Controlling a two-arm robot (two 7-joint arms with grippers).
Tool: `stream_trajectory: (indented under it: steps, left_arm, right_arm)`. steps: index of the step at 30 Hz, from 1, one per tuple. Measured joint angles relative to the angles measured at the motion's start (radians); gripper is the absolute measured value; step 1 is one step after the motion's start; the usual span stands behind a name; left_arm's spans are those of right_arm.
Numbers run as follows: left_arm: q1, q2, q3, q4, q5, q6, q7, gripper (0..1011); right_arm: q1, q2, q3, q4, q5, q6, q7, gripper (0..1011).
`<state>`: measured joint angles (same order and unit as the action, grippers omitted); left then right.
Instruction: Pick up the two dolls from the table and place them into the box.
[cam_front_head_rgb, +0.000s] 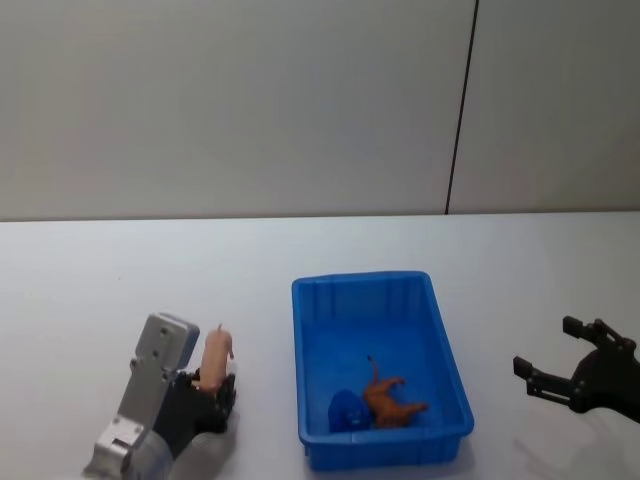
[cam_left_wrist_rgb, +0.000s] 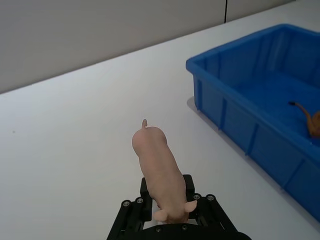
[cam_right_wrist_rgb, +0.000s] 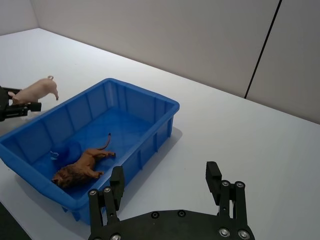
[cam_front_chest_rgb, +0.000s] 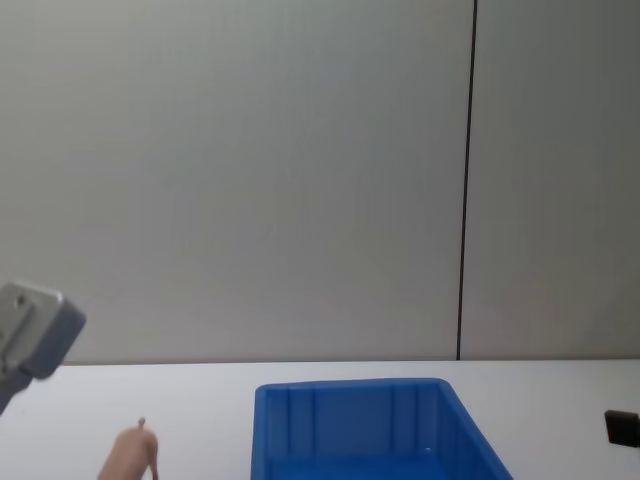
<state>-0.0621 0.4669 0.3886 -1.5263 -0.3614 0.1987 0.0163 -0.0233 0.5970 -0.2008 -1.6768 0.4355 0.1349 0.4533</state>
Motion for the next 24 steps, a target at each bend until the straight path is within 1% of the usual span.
stream_trajectory:
  steps: [6,13,16,17,20,24]
  left_arm:
    - [-0.019,-0.003,-0.009,-0.027,0.029,-0.015,-0.012,364]
    - [-0.058,-0.021,-0.014,-0.048,0.067,-0.036,-0.056,364]
    - [-0.079,-0.036,-0.013,-0.050,0.083,-0.045,-0.081,363]
    - [-0.092,-0.047,-0.010,-0.049,0.090,-0.050,-0.097,364]
    - [-0.108,-0.061,-0.005,-0.043,0.101,-0.057,-0.119,364]
    - [-0.144,-0.098,0.010,-0.020,0.118,-0.071,-0.165,363]
  right_arm:
    - [0.000,0.000,0.000,0.000,0.000,0.000,0.000,1001]
    - [0.000,0.000,0.000,0.000,0.000,0.000,0.000,1001]
    - [0.000,0.000,0.000,0.000,0.000,0.000,0.000,1001]
    - [0.000,0.000,0.000,0.000,0.000,0.000,0.000,1001]
    - [0.000,0.000,0.000,0.000,0.000,0.000,0.000,1001]
    - [0.000,0.000,0.000,0.000,0.000,0.000,0.000,1001]
